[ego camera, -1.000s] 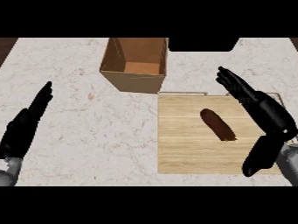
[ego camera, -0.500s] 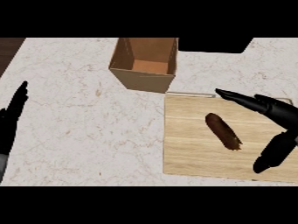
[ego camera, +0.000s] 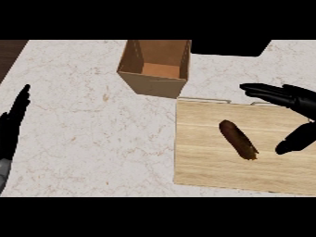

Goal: Pick the sweet potato from the tray and place it in the cardboard box

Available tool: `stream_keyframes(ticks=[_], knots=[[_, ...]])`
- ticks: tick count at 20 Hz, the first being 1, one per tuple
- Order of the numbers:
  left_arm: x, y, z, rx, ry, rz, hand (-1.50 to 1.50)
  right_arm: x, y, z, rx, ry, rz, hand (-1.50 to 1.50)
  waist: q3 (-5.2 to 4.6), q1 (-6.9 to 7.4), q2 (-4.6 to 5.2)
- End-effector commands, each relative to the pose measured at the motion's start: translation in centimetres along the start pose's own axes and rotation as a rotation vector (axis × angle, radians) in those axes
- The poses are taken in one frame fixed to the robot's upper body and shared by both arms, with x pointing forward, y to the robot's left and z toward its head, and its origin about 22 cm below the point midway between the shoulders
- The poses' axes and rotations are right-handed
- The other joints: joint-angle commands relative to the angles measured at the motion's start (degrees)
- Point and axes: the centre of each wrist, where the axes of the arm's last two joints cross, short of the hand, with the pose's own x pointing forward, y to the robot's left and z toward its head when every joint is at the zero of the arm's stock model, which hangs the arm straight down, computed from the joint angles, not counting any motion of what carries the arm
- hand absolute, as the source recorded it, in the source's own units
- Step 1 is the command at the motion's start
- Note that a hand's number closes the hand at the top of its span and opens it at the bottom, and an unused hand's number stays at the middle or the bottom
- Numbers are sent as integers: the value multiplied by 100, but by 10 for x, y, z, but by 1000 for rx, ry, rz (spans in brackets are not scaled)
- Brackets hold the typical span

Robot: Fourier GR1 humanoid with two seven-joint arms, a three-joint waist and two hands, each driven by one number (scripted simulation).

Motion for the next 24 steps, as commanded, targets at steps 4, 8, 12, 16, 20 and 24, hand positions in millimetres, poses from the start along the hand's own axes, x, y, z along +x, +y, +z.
stream_keyframes(ticks=[4,8,12,16,20,24], knots=[[-2,1,-6,7,9,1,0,-1,-26,-18,352,-42,208,-150,-22,-45,-52],[-4,6,-11,21,23,-12,0,1,-36,-38,487,0,330,-150,-26,-121,-80],[-14,10,-12,21,14,-21,0,-6,-22,-69,626,59,428,-150,-32,-150,-80],[-38,7,1,31,54,-6,0,-7,-1,-97,671,48,409,-150,-32,-273,-126],[-20,7,-1,44,49,-13,0,-17,-1,-99,658,71,461,-150,-28,-306,-130],[-27,5,0,34,65,14,0,-16,34,-102,687,50,474,-150,-30,-364,-142]])
